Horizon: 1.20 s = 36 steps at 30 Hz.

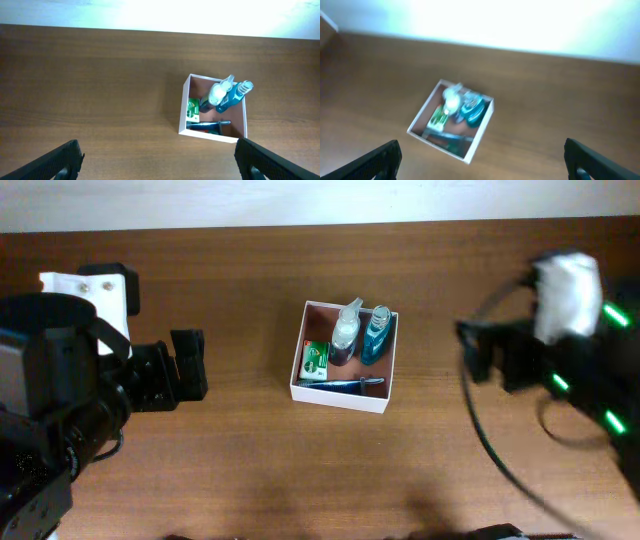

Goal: Pack container

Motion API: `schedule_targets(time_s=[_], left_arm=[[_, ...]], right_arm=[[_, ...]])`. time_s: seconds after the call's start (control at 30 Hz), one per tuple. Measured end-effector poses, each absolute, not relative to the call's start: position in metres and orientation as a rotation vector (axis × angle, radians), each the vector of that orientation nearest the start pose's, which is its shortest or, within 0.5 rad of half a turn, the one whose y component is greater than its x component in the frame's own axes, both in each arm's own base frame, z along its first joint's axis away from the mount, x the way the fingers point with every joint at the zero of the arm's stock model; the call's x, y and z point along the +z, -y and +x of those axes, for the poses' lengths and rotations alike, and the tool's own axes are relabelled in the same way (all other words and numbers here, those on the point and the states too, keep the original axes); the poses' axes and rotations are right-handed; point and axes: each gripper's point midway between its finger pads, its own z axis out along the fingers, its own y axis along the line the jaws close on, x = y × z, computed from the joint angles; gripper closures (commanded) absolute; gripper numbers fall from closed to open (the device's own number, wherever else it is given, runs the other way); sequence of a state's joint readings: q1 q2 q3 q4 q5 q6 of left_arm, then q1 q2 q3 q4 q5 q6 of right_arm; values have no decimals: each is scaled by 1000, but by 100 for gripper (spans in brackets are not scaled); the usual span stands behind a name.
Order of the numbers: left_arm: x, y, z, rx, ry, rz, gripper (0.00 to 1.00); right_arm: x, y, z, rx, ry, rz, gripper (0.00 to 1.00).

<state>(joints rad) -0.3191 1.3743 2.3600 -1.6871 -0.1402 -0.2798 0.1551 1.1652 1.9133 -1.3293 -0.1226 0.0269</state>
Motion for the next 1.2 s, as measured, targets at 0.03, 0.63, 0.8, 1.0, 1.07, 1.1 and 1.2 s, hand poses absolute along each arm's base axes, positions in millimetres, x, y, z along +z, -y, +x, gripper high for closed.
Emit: schedule_targets(time_s=[0.03,0.63,0.8,1.0,1.07,1.1,1.2], left_arm=[[452,53,236,-159,-2269,-29,1],[452,53,236,-159,-2268,-29,0],[452,53,236,-158,-2269,-30,1],[452,53,236,-158,-2269,-29,1],[452,53,236,-158,-2269,-29,1],[452,53,236,-159,-2269,-29,1],[452,53,236,-159,-2269,-29,1]], right_arm=[[441,-54,242,220,-2107,-198,1],[308,-26,179,106,-1883,-154,1],[220,-28,186,114,-1909,-158,1],[164,-28,201,115,-1913,-158,1],[145,-28,204,118,-1947,-158,1],[137,-28,205,119,-1963,-158,1],[112,-29,207,125,-2014,-159,1]])
